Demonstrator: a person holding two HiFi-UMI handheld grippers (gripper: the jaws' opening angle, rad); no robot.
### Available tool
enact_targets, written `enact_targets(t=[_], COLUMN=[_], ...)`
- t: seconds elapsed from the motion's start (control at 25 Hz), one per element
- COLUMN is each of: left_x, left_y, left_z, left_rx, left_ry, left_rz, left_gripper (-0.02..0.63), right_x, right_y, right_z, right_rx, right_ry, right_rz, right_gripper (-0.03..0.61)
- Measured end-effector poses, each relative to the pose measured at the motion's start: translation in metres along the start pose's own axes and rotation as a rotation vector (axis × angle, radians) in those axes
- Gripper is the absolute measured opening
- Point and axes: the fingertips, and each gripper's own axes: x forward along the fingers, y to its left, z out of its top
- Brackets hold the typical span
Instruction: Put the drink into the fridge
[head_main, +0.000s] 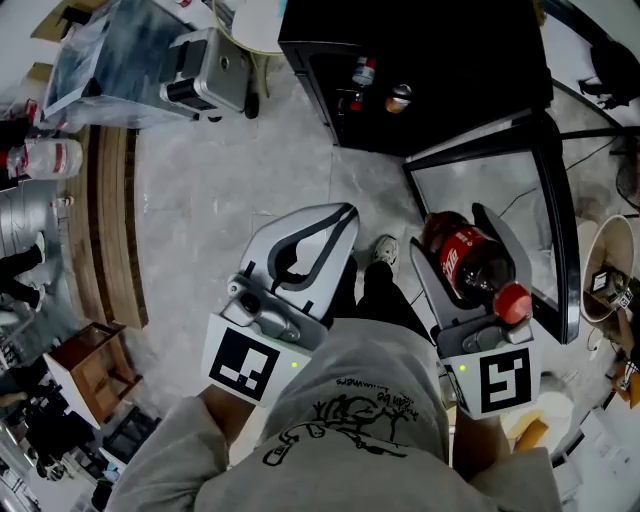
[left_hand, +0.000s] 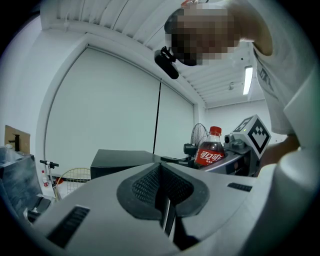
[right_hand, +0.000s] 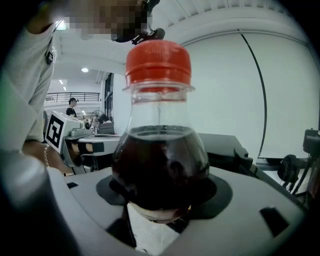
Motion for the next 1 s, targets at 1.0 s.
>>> enact_targets(t=[1.0], left_x=[0.032], left_y=[0.006], left_z=[-0.069], left_rx=[0.003], left_ry=[0.009], left_rz=[-0.039], left_gripper=[0.021], right_x=[0.031], right_y=[-0.010], right_z=[-0.075], right_rx=[0.036], right_ry=[0.086], right_rz=[0.004], right_gripper=[0.310])
